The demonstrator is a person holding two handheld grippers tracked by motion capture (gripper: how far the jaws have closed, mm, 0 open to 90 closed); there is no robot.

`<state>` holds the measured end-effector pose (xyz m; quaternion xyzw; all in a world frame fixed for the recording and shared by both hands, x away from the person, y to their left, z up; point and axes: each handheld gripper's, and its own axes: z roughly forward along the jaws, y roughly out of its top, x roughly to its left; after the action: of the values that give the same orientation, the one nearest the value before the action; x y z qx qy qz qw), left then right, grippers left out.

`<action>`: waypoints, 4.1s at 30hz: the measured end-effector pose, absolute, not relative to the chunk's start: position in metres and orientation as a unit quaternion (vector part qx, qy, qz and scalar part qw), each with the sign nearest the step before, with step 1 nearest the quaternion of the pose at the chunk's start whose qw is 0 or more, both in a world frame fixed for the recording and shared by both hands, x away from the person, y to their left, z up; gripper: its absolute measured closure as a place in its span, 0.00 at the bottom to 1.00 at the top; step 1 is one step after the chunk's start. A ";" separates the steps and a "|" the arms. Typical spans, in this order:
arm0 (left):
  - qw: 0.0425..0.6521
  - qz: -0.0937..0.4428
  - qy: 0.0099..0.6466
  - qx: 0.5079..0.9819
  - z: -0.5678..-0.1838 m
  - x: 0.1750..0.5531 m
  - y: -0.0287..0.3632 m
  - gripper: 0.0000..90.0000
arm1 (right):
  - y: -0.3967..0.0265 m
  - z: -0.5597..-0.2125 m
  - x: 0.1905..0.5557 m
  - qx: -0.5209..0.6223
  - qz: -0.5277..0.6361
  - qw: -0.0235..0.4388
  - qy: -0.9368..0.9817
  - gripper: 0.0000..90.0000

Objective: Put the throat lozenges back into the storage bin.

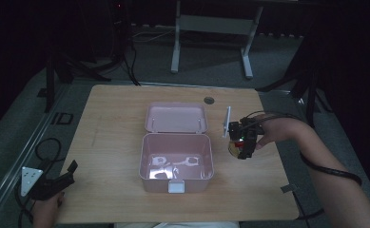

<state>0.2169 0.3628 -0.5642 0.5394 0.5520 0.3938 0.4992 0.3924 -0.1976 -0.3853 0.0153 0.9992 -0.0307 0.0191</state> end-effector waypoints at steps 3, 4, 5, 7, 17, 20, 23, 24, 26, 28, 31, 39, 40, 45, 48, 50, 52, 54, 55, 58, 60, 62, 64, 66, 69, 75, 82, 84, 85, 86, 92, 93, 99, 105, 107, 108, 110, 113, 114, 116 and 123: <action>0.498 0.394 0.552 0.540 -0.564 0.217 0.363 0.03 | -0.195 -0.373 0.388 0.020 -0.032 0.016 0.999 0.22; 0.500 0.394 0.552 0.539 -0.564 0.217 0.363 0.03 | -0.194 -0.370 0.387 0.020 -0.031 0.016 0.999 0.22; 0.499 0.394 0.552 0.540 -0.564 0.217 0.363 0.03 | -0.193 -0.367 0.387 0.023 -0.029 0.014 0.999 0.22; 0.499 0.394 0.552 0.540 -0.564 0.217 0.363 0.03 | -0.189 -0.364 0.385 0.021 -0.028 0.016 0.999 0.22; 0.500 0.393 0.552 0.538 -0.564 0.217 0.363 0.03 | -0.166 -0.359 0.373 0.013 -0.032 -0.003 0.999 0.22; 0.500 0.394 0.552 0.539 -0.564 0.217 0.363 0.03 | -0.155 -0.357 0.371 0.003 -0.030 -0.002 1.000 0.22; 0.500 0.394 0.552 0.538 -0.564 0.217 0.363 0.03 | -0.144 -0.357 0.368 -0.010 -0.026 -0.003 1.000 0.22; 0.500 0.394 0.552 0.539 -0.564 0.217 0.363 0.03 | -0.142 -0.356 0.368 -0.013 -0.026 -0.003 1.000 0.22; 0.500 0.393 0.552 0.539 -0.564 0.217 0.363 0.03 | -0.133 -0.356 0.366 -0.020 -0.027 -0.004 0.999 0.22; 0.500 0.393 0.552 0.539 -0.564 0.217 0.363 0.03 | -0.126 -0.357 0.365 -0.025 -0.030 -0.004 0.999 0.22; 0.500 0.394 0.552 0.539 -0.564 0.217 0.363 0.03 | -0.115 -0.358 0.363 -0.032 -0.033 -0.004 0.999 0.22; 0.501 0.393 0.552 0.539 -0.564 0.217 0.363 0.03 | -0.091 -0.363 0.358 -0.057 -0.032 -0.010 0.998 0.22; 0.501 0.393 0.552 0.539 -0.564 0.217 0.363 0.03 | -0.089 -0.364 0.357 -0.060 -0.032 -0.010 0.998 0.22; 0.501 0.393 0.551 0.539 -0.564 0.217 0.363 0.03 | -0.081 -0.369 0.357 -0.065 -0.030 -0.014 0.997 0.22; 0.501 0.393 0.551 0.540 -0.564 0.217 0.363 0.03 | -0.076 -0.374 0.356 -0.070 -0.028 -0.016 0.997 0.22; 0.501 0.393 0.551 0.539 -0.564 0.217 0.363 0.03 | -0.073 -0.378 0.356 -0.073 -0.027 -0.016 0.997 0.22; 0.501 0.393 0.551 0.540 -0.564 0.217 0.363 0.03 | -0.070 -0.382 0.355 -0.076 -0.026 -0.018 0.997 0.22; 0.501 0.393 0.551 0.539 -0.564 0.217 0.363 0.03 | -0.068 -0.386 0.356 -0.078 -0.025 -0.018 0.996 0.22; 0.501 0.393 0.551 0.539 -0.564 0.217 0.363 0.03 | -0.066 -0.389 0.357 -0.080 -0.023 -0.019 0.996 0.22; 0.502 0.392 0.551 0.539 -0.564 0.217 0.363 0.03 | -0.066 -0.400 0.358 -0.080 -0.022 -0.023 0.996 0.22; 0.502 0.392 0.551 0.540 -0.564 0.217 0.363 0.03 | -0.066 -0.407 0.360 -0.080 -0.022 -0.025 0.996 0.22; 0.502 0.392 0.551 0.540 -0.564 0.217 0.363 0.03 | -0.067 -0.416 0.361 -0.079 -0.023 -0.026 0.996 0.22; 0.501 0.392 0.551 0.540 -0.564 0.217 0.363 0.03 | -0.068 -0.427 0.363 -0.078 -0.026 -0.030 0.996 0.22; 0.501 0.392 0.551 0.540 -0.564 0.217 0.363 0.03 | -0.068 -0.430 0.364 -0.078 -0.029 -0.030 0.996 0.22; 0.501 0.393 0.551 0.540 -0.564 0.217 0.363 0.03 | -0.068 -0.450 0.363 -0.087 -0.045 -0.030 0.995 0.22; 0.501 0.392 0.550 0.540 -0.564 0.217 0.363 0.03 | -0.064 -0.465 0.361 -0.102 -0.059 -0.050 0.992 0.22; 0.503 0.391 0.549 0.541 -0.564 0.217 0.363 0.03 | -0.061 -0.471 0.366 -0.093 -0.073 -0.059 0.991 0.22; 0.503 0.391 0.549 0.541 -0.564 0.217 0.363 0.03 | -0.060 -0.474 0.365 -0.096 -0.080 -0.053 0.991 0.22; 0.503 0.391 0.549 0.541 -0.564 0.216 0.363 0.03 | -0.059 -0.477 0.365 -0.096 -0.083 -0.055 0.990 0.22; 0.503 0.391 0.549 0.541 -0.564 0.216 0.363 0.03 | -0.059 -0.478 0.365 -0.096 -0.085 -0.055 0.990 0.22; 0.503 0.391 0.548 0.541 -0.564 0.217 0.363 0.03 | -0.058 -0.482 0.366 -0.098 -0.091 -0.055 0.990 0.19; 0.503 0.391 0.549 0.541 -0.564 0.217 0.363 0.03 | -0.058 -0.482 0.367 -0.096 -0.090 -0.058 0.990 0.19; 0.502 0.391 0.549 0.541 -0.564 0.217 0.363 0.03 | -0.063 -0.464 0.367 -0.103 -0.053 -0.042 0.992 0.16; 0.502 0.391 0.550 0.541 -0.564 0.217 0.363 0.03 | -0.071 -0.434 0.369 -0.093 -0.016 -0.016 0.995 0.15; 0.502 0.392 0.550 0.541 -0.564 0.217 0.363 0.03 | -0.077 -0.423 0.368 -0.091 0.003 -0.009 0.996 0.15; 0.501 0.392 0.550 0.541 -0.564 0.217 0.363 0.03 | -0.079 -0.419 0.368 -0.091 0.011 -0.008 0.996 0.15; 0.501 0.392 0.550 0.541 -0.564 0.217 0.363 0.03 | -0.083 -0.412 0.367 -0.088 0.024 -0.002 0.996 0.15; 0.501 0.392 0.550 0.541 -0.564 0.217 0.363 0.03 | -0.095 -0.398 0.367 -0.078 0.049 0.009 0.996 0.15; 0.501 0.392 0.550 0.541 -0.564 0.217 0.363 0.03 | -0.107 -0.388 0.367 -0.074 0.070 0.019 0.995 0.15; 0.501 0.392 0.549 0.542 -0.564 0.217 0.363 0.03 | -0.117 -0.381 0.367 -0.064 0.083 0.024 0.994 0.15; 0.500 0.392 0.550 0.541 -0.564 0.217 0.363 0.03 | -0.157 -0.373 0.372 -0.026 0.108 0.038 0.993 0.15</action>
<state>0.2167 0.3629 -0.5642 0.5414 0.5503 0.3920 0.5005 0.3716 -0.1570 -0.3727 -0.0262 0.9931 0.1083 0.0376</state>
